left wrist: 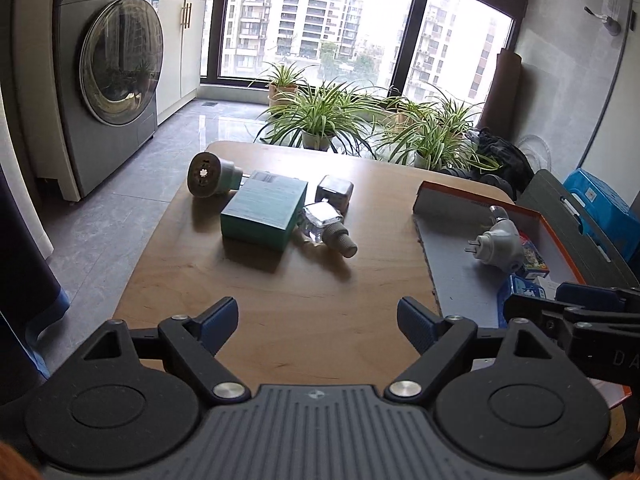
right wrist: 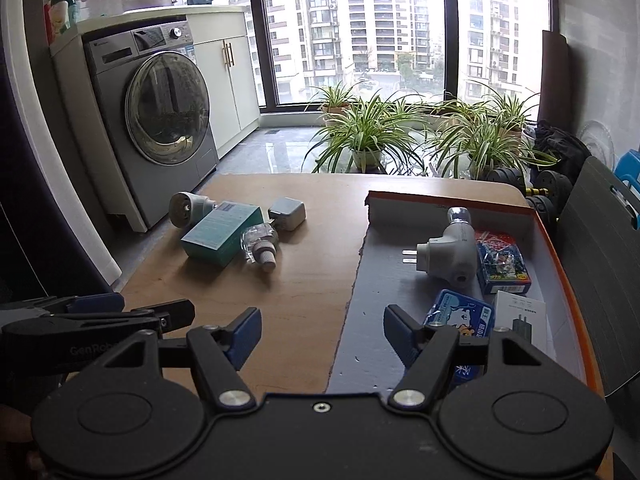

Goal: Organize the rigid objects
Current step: 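Withdraw both tools from the tray and move the left tool toward the teal bandage box, then grasp the teal bandage box with the left tool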

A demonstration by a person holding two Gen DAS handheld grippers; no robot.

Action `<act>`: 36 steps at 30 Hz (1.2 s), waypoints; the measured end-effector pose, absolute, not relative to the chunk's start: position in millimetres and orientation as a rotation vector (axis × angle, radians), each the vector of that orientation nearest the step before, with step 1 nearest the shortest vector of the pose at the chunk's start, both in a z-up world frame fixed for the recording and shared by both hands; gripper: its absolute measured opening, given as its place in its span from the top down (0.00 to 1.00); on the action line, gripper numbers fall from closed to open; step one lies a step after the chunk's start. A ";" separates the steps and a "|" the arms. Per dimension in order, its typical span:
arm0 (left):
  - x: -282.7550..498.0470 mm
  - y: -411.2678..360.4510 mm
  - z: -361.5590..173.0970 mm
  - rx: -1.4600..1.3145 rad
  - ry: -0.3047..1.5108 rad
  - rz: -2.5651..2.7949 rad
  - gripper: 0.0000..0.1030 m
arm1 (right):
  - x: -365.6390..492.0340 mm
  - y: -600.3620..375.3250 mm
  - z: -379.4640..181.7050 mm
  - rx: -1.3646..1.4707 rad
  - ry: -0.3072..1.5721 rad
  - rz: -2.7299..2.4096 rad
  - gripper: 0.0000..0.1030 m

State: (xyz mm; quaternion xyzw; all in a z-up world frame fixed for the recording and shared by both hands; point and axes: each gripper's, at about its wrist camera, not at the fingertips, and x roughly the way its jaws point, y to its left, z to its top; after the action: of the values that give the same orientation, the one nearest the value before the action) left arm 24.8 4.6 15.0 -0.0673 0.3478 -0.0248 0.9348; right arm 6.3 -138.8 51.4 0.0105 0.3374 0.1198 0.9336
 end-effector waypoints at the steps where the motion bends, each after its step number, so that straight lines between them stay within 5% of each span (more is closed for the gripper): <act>1: 27.6 7.6 13.7 -0.138 0.714 -0.044 0.13 | 8.9 -135.8 50.4 0.019 0.695 0.252 0.21; 36: 186.9 38.7 -38.8 -0.008 0.828 -0.065 0.11 | 109.5 -116.4 11.5 0.053 0.749 0.317 0.21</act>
State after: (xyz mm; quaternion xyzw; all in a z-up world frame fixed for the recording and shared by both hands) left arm 186.9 38.7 -38.8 -0.0040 0.4021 -0.0314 0.9150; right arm 109.5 -116.4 11.5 0.0256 0.3642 0.1540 0.9181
